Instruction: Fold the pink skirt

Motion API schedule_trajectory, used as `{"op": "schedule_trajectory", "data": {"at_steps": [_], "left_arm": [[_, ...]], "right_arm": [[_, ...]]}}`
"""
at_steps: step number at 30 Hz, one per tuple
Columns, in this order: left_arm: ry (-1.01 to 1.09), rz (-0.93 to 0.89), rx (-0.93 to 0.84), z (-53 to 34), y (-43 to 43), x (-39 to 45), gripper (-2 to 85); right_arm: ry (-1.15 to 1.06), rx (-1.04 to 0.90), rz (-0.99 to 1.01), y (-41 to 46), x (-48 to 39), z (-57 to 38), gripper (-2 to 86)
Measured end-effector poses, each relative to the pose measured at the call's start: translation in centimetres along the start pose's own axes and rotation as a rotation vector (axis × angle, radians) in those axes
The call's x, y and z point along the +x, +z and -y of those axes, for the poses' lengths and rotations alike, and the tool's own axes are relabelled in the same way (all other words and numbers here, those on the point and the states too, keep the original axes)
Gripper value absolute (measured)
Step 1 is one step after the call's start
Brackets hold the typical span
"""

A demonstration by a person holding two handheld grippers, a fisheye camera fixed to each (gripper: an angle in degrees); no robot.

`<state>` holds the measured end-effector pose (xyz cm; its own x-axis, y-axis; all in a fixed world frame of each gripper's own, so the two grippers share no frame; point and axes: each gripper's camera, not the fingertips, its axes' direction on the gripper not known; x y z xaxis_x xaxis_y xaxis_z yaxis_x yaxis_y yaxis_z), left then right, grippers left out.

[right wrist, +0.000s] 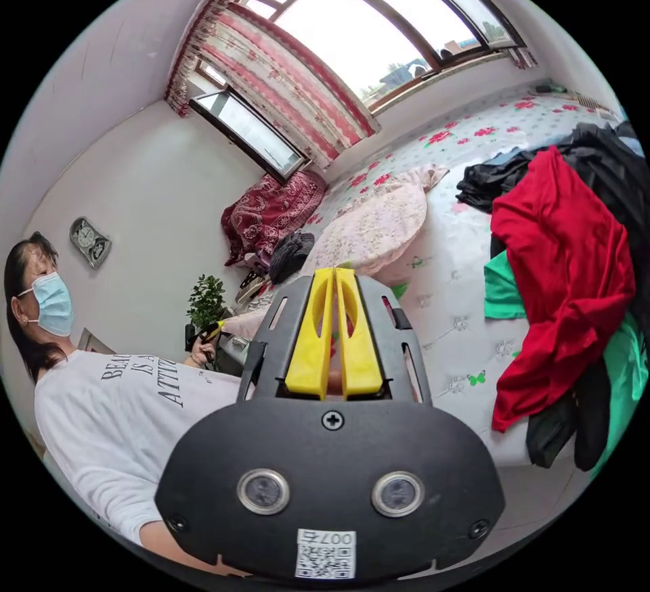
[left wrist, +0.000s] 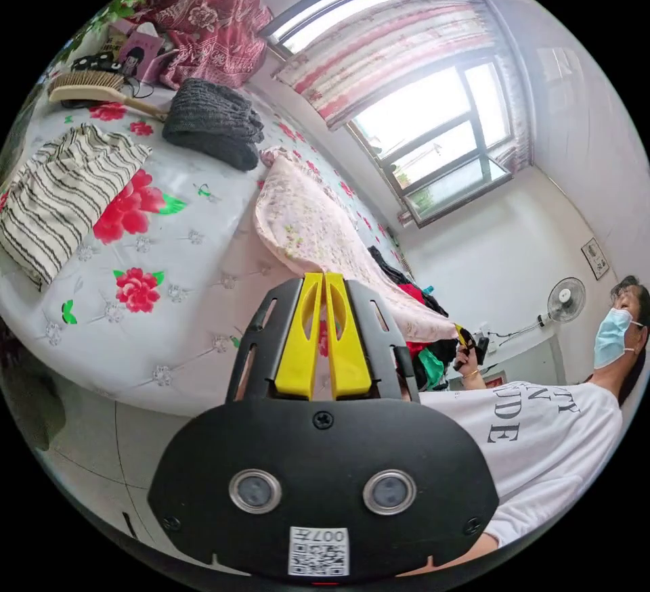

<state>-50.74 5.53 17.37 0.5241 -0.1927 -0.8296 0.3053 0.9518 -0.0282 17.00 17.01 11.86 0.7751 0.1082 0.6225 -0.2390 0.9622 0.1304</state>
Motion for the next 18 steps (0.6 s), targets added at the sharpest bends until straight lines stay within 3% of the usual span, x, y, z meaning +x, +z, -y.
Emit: {"op": "schedule_trajectory", "data": {"at_steps": [10, 18], "left_arm": [[-0.158, -0.035, -0.048, -2.2, 1.0, -2.8, -1.0], [-0.154, -0.051, -0.092, 6.8, 5.6, -2.4, -1.0]], "right_arm": [[0.264, -0.054, 0.04, 0.5, 3.9, -4.3, -0.3], [0.332, -0.058, 0.065, 2.5, 4.4, 3.2, -0.3]]}}
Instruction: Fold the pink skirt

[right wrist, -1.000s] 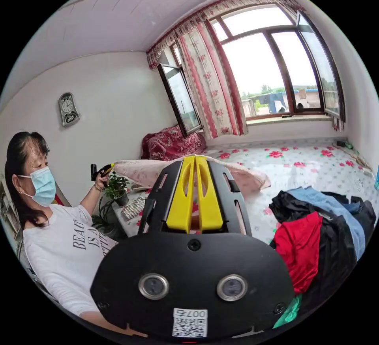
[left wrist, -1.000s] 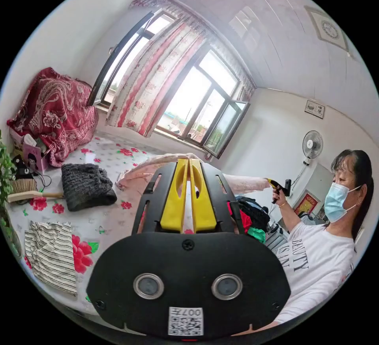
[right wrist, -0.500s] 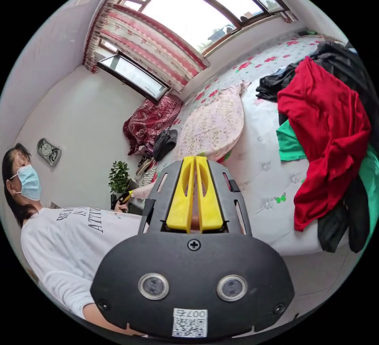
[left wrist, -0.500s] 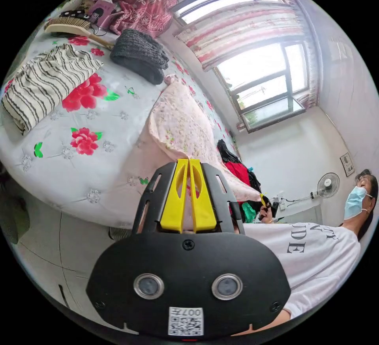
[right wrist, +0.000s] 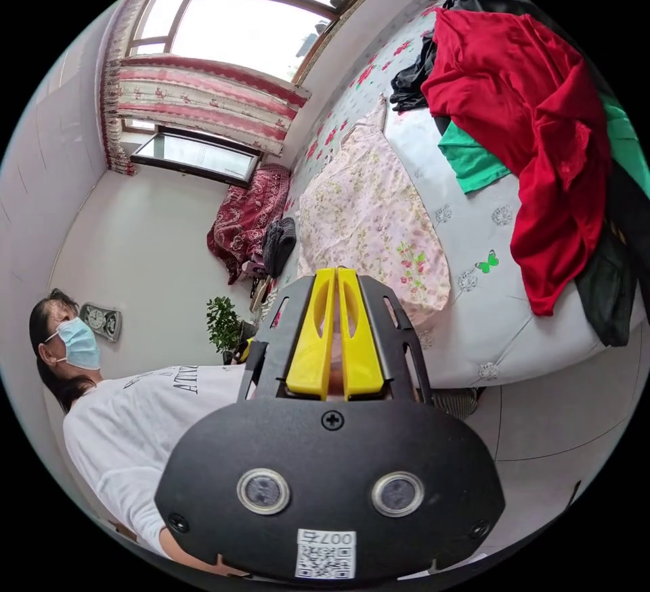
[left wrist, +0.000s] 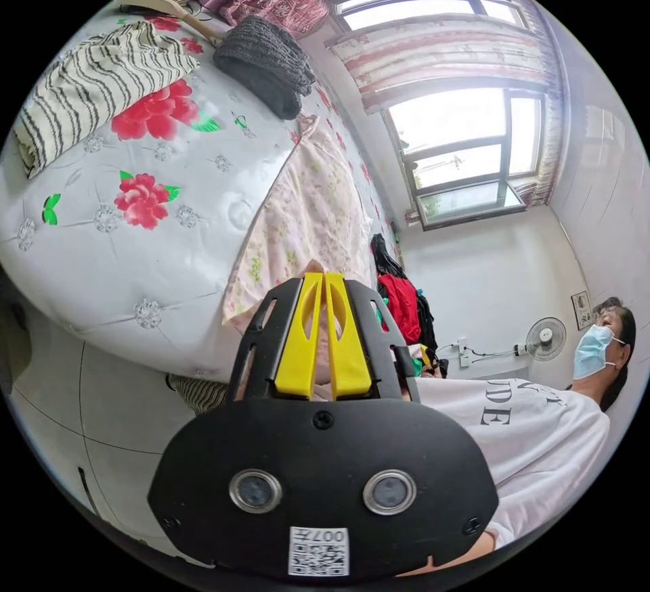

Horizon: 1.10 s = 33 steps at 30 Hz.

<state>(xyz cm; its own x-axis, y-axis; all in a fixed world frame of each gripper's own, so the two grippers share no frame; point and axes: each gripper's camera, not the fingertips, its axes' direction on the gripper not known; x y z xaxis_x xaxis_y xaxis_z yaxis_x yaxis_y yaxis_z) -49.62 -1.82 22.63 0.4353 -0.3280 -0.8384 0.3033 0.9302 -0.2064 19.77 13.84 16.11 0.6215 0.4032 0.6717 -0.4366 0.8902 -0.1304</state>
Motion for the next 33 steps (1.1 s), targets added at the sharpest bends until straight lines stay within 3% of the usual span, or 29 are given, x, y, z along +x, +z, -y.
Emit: {"op": "schedule_trajectory", "data": {"at_steps": [7, 10, 14, 24, 28, 33], "left_arm": [[-0.067, 0.03, 0.002, 13.0, 6.9, 1.1, -0.8], [-0.172, 0.082, 0.033, 17.7, 10.9, 0.3, 0.1], [-0.238, 0.228, 0.046, 20.7, 14.5, -0.6, 5.5], [-0.048, 0.415, -0.173, 14.5, 14.0, 1.8, 8.5], [0.031, 0.531, -0.236, 12.0, 15.7, 3.8, 9.1], [0.112, 0.719, -0.339, 11.3, 20.5, 5.3, 7.5]], "right_arm": [[0.026, -0.027, -0.097, 6.0, -2.9, 12.8, -0.2], [0.077, 0.046, -0.173, 9.6, -3.3, 18.0, -0.1], [0.142, 0.027, -0.405, 14.6, -2.6, 21.4, 0.7], [-0.048, -0.163, -0.648, 16.3, -2.6, 14.4, 2.9], [-0.079, -0.175, -0.619, 16.1, -2.6, 14.7, 3.1], [-0.151, -0.353, -0.598, 18.8, -2.2, 15.7, 3.1]]}}
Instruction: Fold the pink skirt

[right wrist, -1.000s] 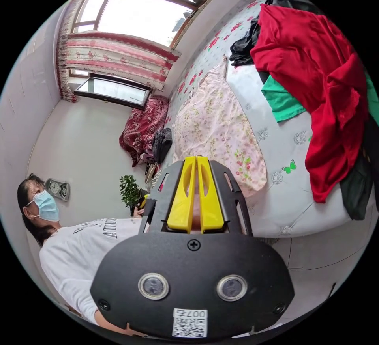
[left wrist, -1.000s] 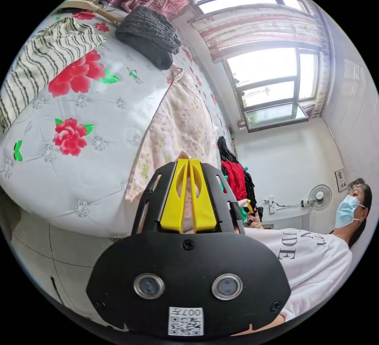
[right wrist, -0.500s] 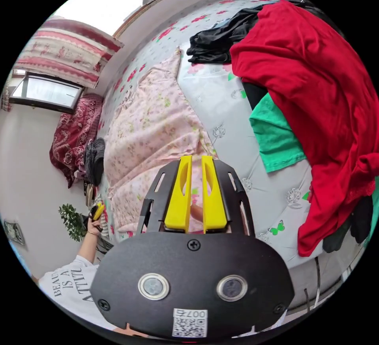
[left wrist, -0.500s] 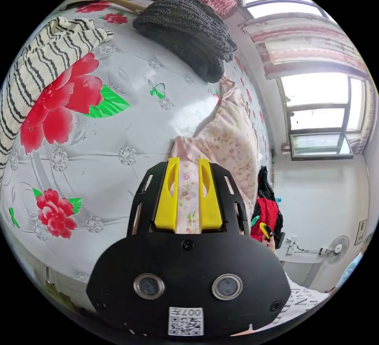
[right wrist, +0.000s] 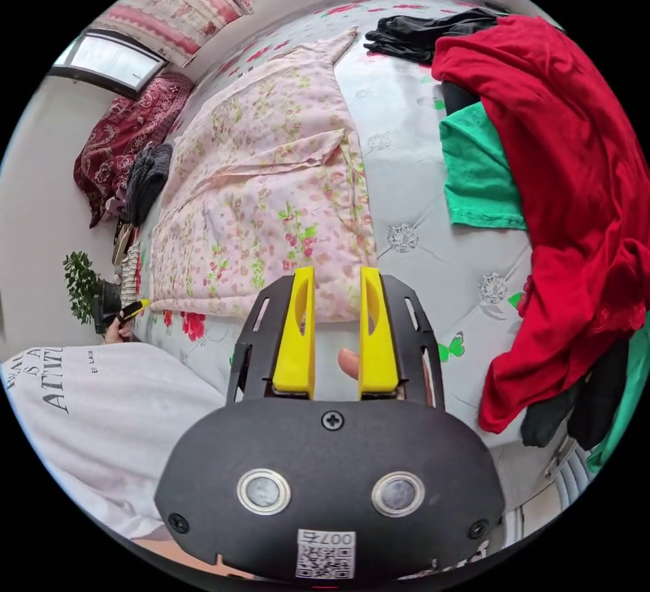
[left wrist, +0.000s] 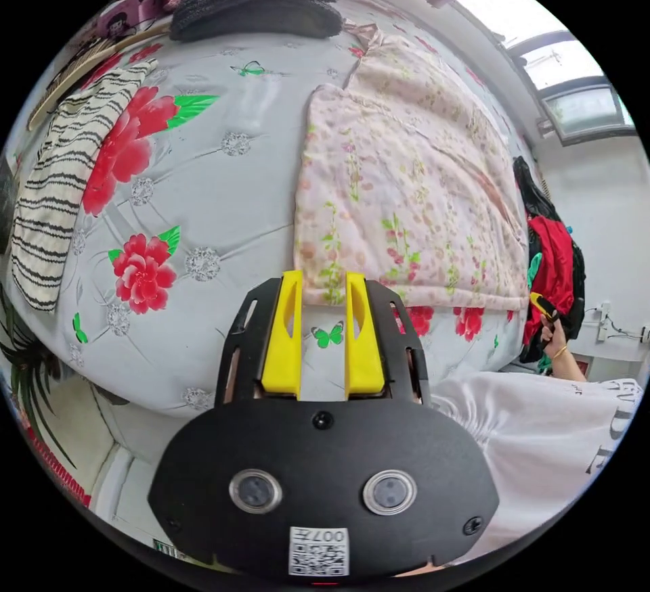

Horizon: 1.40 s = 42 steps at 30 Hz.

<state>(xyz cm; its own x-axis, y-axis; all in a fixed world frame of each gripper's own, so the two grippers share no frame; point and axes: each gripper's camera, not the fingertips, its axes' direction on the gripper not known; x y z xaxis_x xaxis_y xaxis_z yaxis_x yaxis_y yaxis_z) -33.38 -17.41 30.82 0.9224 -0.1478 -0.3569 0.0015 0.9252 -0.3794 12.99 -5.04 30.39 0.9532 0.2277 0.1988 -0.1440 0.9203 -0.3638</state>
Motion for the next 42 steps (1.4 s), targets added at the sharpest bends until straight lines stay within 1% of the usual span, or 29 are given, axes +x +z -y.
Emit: {"op": "schedule_trajectory", "data": {"at_steps": [1, 2, 3, 5, 8, 10, 13, 17, 19, 20, 23, 25, 29, 33, 37, 39, 41, 42], "left_arm": [[-0.003, 0.023, -0.009, 0.1, 0.3, 0.3, 6.7], [-0.005, 0.069, 0.002, 0.2, 0.5, 0.8, 2.6], [-0.007, 0.069, 0.013, 0.4, 0.5, 0.9, 0.3], [-0.037, 0.041, 0.002, 0.6, 0.5, 0.6, -0.5], [-0.042, -0.005, 0.022, 0.4, -0.4, 0.2, -0.9], [-0.044, -0.011, 0.037, -0.1, -1.1, 0.0, -0.9], [-0.021, -0.049, 0.096, -1.5, -3.2, -0.1, -0.9], [-0.008, -0.111, 0.196, -4.1, -6.8, -0.7, -1.0], [0.018, -0.168, 0.237, -5.5, -8.4, -1.0, -1.0], [0.046, -0.198, 0.238, -6.2, -8.9, -1.2, -1.0], [0.083, -0.117, 0.197, -7.6, -8.4, -1.6, -1.0], [0.062, -0.089, 0.149, -7.8, -7.0, -2.4, -1.0], [0.019, -0.124, 0.15, -7.4, -5.5, -3.0, -1.0], [0.045, -0.107, 0.115, -6.6, -4.7, -2.8, -1.0], [0.07, -0.07, 0.082, -6.5, -4.3, -3.0, -1.0], [0.068, -0.065, 0.076, -6.7, -4.3, -3.7, -1.0], [0.057, -0.071, 0.069, -6.9, -4.5, -4.5, -1.0], [0.054, -0.093, 0.078, -7.2, -5.0, -5.0, -1.0]], "right_arm": [[-0.016, -0.019, -0.01, 0.3, -0.3, 0.1, 3.0], [-0.049, -0.059, -0.045, 0.9, -0.9, 0.2, 2.2], [-0.076, -0.088, -0.093, 1.3, -1.6, 0.3, 1.5], [-0.115, -0.099, -0.153, 1.3, -2.4, 0.2, 0.6], [-0.178, -0.062, -0.125, -0.2, -3.0, -0.3, 0.0], [-0.192, -0.012, -0.085, -1.9, -2.9, -0.8, -0.1], [-0.211, 0.119, -0.005, -5.8, -2.3, -2.3, -0.2], [-0.192, 0.363, 0.137, -11.6, -0.7, -6.6, -0.2], [-0.163, 0.427, 0.208, -13.3, 0.6, -8.7, -0.1], [-0.14, 0.416, 0.215, -13.5, 1.5, -9.7, 0.0], [-0.106, 0.284, 0.12, -11.4, 2.7, -10.4, 0.5], [-0.086, 0.242, 0.122, -9.9, 3.0, -9.5, 1.3], [-0.121, 0.196, 0.081, -6.5, 2.4, -6.0, 4.2], [-0.17, 0.035, 0.027, -2.0, 1.8, -2.3, 6.3], [-0.186, -0.104, 0.0, 1.6, 1.6, -0.9, 4.7], [-0.174, -0.179, -0.07, 3.0, 1.8, -1.0, 2.3], [-0.188, -0.153, -0.079, 1.9, 2.0, -1.7, 0.9], [-0.204, -0.087, -0.041, -0.1, 2.2, -2.4, 0.4]]}}
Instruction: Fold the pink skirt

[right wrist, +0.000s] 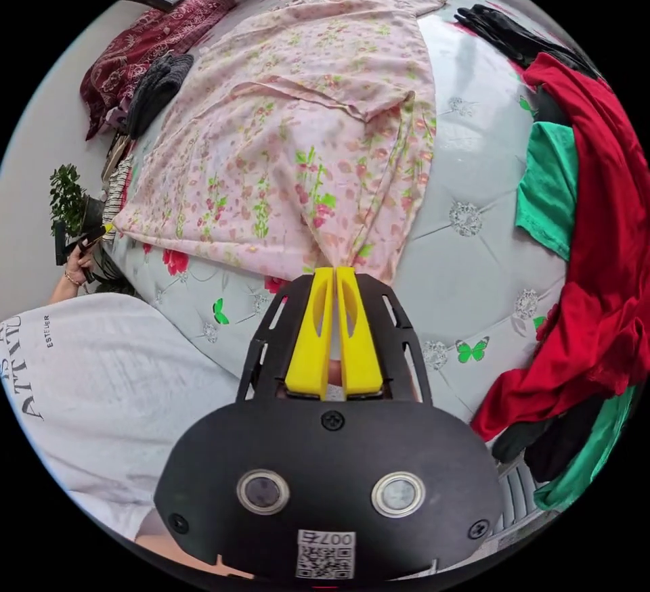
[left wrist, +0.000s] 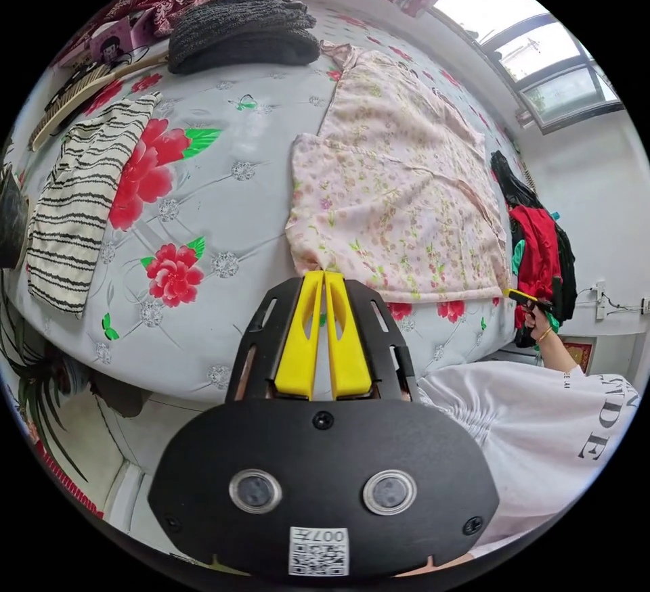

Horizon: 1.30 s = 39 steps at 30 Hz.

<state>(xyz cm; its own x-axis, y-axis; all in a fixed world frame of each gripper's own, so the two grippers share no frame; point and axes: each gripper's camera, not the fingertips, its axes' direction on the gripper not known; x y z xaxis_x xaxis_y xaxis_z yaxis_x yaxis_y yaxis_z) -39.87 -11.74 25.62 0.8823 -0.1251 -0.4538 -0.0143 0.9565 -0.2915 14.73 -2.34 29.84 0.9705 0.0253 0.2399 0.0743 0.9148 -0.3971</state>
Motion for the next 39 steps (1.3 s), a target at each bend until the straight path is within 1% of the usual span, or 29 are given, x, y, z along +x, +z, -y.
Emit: {"op": "schedule_trajectory", "data": {"at_steps": [1, 3, 6, 10, 14, 19, 23, 27, 30, 34, 37, 39], "left_arm": [[0.002, -0.019, 0.013, -0.2, -0.4, -0.2, -1.0], [0.027, -0.094, 0.071, -1.1, -2.8, -0.3, -1.0], [0.076, -0.134, 0.124, -2.7, -5.6, 0.0, -1.0], [0.135, -0.161, 0.115, -5.1, -7.4, 0.3, -1.0], [0.116, -0.116, 0.058, -8.1, -6.7, -0.5, -1.0], [0.018, -0.139, 0.038, -7.4, -4.8, -2.4, -1.0], [0.112, -0.161, 0.165, -4.8, -7.3, -0.4, -1.0], [0.158, -0.188, 0.282, -6.3, -10.3, 0.3, -1.0], [0.124, -0.223, 0.316, -9.7, -11.6, -1.3, -1.0], [0.058, -0.302, 0.309, -14.3, -12.4, -4.3, -1.0], [0.011, -0.328, 0.295, -17.4, -12.8, -6.0, -1.0], [-0.026, -0.336, 0.308, -18.9, -13.2, -6.9, -1.0]], "right_arm": [[-0.002, 0.046, 0.022, -1.3, 0.1, -0.6, 0.3], [-0.019, 0.246, 0.144, -7.2, 0.4, -4.1, 0.0], [-0.036, 0.413, 0.189, -12.4, 0.5, -9.4, -0.2], [0.007, 0.37, 0.188, -13.4, 1.1, -14.4, -0.3], [0.092, 0.329, 0.244, -11.7, 2.2, -18.3, -0.3], [0.053, 0.263, 0.198, -10.3, 1.9, -16.2, -0.3], [-0.048, 0.364, 0.159, -13.4, 0.3, -13.3, -0.3], [-0.091, 0.477, 0.156, -16.3, -1.0, -14.4, -0.2], [-0.073, 0.5, 0.184, -16.9, -0.8, -16.7, -0.2], [-0.03, 0.453, 0.216, -17.0, 0.1, -19.2, -0.2], [-0.002, 0.424, 0.286, -17.4, 0.8, -20.6, -0.2], [0.026, 0.473, 0.356, -18.5, 1.5, -21.7, -0.2]]}}
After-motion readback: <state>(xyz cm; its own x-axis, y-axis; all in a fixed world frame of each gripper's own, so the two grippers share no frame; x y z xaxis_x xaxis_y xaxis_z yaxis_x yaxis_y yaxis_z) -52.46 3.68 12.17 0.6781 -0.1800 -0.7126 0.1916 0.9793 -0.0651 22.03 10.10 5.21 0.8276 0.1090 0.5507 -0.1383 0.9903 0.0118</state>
